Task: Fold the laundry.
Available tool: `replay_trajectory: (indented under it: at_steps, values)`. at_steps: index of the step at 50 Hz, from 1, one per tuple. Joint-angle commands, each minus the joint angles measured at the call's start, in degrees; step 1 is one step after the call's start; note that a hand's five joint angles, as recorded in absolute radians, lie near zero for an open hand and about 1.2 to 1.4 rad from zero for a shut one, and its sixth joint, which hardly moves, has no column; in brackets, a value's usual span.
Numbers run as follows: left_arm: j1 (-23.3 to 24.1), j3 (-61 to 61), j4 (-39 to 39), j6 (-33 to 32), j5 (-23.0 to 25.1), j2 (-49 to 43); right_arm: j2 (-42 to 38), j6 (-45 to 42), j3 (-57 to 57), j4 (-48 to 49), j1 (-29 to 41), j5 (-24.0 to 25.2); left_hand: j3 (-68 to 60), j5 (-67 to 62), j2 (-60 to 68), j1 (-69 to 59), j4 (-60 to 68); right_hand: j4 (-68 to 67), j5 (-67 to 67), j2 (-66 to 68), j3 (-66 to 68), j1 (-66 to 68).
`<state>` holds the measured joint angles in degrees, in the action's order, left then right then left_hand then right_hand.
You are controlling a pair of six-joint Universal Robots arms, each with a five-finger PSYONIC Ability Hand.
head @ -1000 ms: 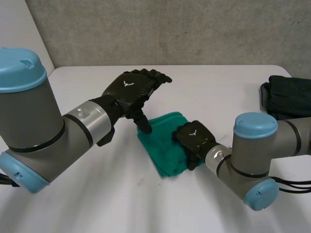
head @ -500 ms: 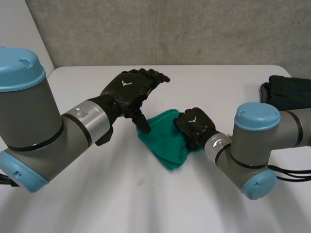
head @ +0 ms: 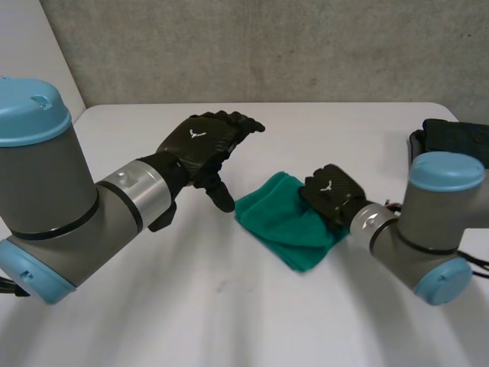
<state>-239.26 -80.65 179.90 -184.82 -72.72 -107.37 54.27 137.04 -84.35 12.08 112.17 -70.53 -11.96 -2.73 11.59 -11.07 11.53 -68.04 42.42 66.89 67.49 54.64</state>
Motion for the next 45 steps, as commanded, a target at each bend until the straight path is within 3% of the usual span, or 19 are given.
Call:
replay_trajectory:
  at_steps: [1, 10, 30, 37, 42, 45]
  values:
    - [-0.4, -0.1, 0.0, 0.3, -0.1, -0.2, -0.8, -5.6, 6.1, 0.0, -7.2, 6.5, 1.4, 2.2, -1.0, 0.5, -1.0, -12.0, 27.6, 13.1, 12.5, 25.4]
    - [-0.5, -0.6, 0.0, 1.3, -0.1, -0.5, -3.6, -8.4, 16.0, -0.3, -14.3, 15.4, 1.2, 2.0, -0.9, 0.4, -0.8, -12.0, 27.6, 13.1, 12.5, 25.4]
    - [-0.5, -1.6, 0.0, 1.1, -2.5, -1.7, -13.6, -15.4, 25.5, -7.2, -19.5, 19.7, 1.1, 1.8, -0.7, 0.2, -0.6, -12.0, 27.6, 13.1, 12.5, 25.4]
    - [-0.5, -1.4, 0.0, 1.1, -2.5, -1.9, -12.6, -15.4, 34.1, -4.4, -20.4, 18.0, 1.1, 1.8, -0.7, 0.2, -0.6, -12.0, 27.6, 13.1, 12.5, 25.4]
    - [-0.5, -1.4, 0.2, 1.1, -2.6, -1.9, -11.9, -5.7, 43.0, 3.8, -23.0, 9.9, 1.1, 1.8, -0.7, 0.2, -0.6, -12.0, 27.6, 13.1, 12.5, 25.4]
    - [-0.6, -1.5, 0.0, 1.2, -2.6, -1.7, -12.7, 1.7, 46.5, 4.5, -25.8, 8.9, 1.1, 1.8, -0.7, 0.2, -0.6, -12.0, 27.6, 13.1, 12.5, 25.4]
